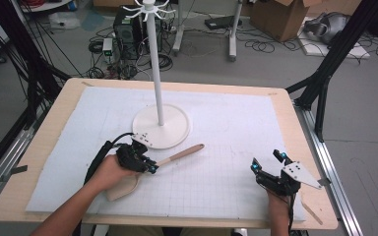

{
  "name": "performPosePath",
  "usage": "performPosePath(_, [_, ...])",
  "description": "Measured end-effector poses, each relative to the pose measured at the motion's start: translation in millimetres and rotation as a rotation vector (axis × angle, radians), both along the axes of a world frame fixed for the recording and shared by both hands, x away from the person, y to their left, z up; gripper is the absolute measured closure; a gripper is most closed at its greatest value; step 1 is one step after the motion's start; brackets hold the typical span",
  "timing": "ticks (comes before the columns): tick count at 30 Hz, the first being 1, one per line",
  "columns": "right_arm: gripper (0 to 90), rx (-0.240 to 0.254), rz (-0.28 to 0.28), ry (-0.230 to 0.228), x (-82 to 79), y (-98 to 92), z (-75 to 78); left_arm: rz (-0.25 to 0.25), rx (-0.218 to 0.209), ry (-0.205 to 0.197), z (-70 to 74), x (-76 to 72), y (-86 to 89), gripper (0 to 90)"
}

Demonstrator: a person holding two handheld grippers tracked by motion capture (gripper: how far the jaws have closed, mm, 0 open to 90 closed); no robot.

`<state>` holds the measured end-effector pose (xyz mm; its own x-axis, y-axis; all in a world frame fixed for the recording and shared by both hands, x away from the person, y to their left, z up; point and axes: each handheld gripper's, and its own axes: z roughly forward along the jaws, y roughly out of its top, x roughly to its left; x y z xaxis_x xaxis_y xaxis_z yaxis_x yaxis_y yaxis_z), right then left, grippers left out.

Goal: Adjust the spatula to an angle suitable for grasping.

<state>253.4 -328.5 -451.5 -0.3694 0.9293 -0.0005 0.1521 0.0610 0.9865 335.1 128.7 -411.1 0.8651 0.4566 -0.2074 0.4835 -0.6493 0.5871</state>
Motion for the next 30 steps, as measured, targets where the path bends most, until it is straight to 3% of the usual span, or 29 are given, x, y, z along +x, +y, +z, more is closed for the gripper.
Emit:
performPosePath(7, [16.1, -0.001, -0.001, 0.000, 0.0, 0.0, 0.0, 0.103, 0.000, 0.002, -3.0, -6.0, -0.5, 77.9])
performPosePath(12, [16.2, -0.005, -0.001, -0.003, 0.0, -0.3, 0.0, 0.127, 0.022, -0.005, -6.7, -10.4, -5.1, 77.8])
performPosePath(15, [16.2, -0.001, -0.001, 0.001, -0.2, 0.1, -0.1, 0.109, 0.029, -0.009, -9.0, -12.4, -8.2, 76.4])
performPosePath(18, [16.2, -0.002, -0.001, 0.001, -0.2, 0.0, -0.1, 0.088, 0.022, -0.041, -2.9, -12.0, -9.7, 62.4])
performPosePath(22, [16.2, -0.002, 0.000, 0.002, -0.3, 0.2, 0.0, 0.056, 0.047, -0.060, 1.0, -8.3, -11.7, 56.0])
performPosePath(24, [16.1, -0.005, -0.001, 0.001, -0.3, 0.2, 0.0, 0.047, 0.059, -0.059, 0.0, -7.0, -12.5, 56.1])
performPosePath(25, [16.2, -0.004, -0.001, 0.002, -0.3, 0.2, 0.0, 0.032, 0.093, -0.048, -4.7, -5.6, -15.8, 56.7])
performPosePath(28, [16.2, -0.003, -0.001, 0.002, -0.2, 0.0, 0.0, 0.017, 0.134, -0.052, -9.8, -5.2, -21.1, 59.6])
performPosePath(29, [16.2, -0.005, -0.001, -0.001, 0.0, -0.1, 0.0, 0.017, 0.134, -0.052, -9.8, -5.2, -21.1, 63.2])
performPosePath(30, [16.2, -0.004, 0.001, 0.002, -0.3, 0.1, -0.1, 0.025, 0.118, -0.032, -9.1, -4.6, -20.0, 72.5])
